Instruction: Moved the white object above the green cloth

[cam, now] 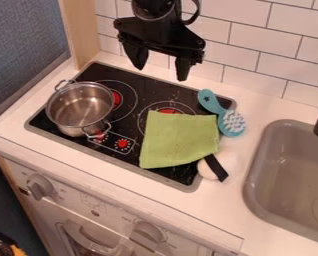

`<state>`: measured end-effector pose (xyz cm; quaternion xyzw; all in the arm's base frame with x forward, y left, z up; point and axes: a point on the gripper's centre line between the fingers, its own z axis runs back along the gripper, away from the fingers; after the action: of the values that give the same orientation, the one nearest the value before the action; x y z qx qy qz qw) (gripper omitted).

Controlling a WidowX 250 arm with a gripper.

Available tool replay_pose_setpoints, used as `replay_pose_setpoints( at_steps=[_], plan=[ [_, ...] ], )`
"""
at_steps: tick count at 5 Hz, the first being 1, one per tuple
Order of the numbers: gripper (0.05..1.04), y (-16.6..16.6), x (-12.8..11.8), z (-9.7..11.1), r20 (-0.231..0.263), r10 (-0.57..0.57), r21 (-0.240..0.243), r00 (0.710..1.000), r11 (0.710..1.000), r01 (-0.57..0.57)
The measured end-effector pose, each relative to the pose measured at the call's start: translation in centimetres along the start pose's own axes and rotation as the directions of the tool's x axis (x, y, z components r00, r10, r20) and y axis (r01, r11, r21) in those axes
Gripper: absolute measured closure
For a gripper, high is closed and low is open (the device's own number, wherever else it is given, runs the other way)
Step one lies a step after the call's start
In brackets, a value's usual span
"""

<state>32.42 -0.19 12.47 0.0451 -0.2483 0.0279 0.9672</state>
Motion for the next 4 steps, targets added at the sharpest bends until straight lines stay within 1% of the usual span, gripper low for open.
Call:
replay_pose_setpoints(
  at_steps=[1,2,3,4],
  plan=[
    [0.084,-0.3,-0.6,-0.6,-0.029,0.002,-0.006,1.0,1.0,-0.002],
    [0.084,-3.6,-1.3,-0.3,-0.039,-0.039,-0.082,0.998,0.996,0.036],
    [0.085,-6.5,-2.3,0.5,-0.064,-0.101,-0.078,0.993,0.992,0.096],
    [0.084,-7.9,-2.7,0.9,-0.058,-0.128,-0.082,0.99,0.989,0.123]
  ],
)
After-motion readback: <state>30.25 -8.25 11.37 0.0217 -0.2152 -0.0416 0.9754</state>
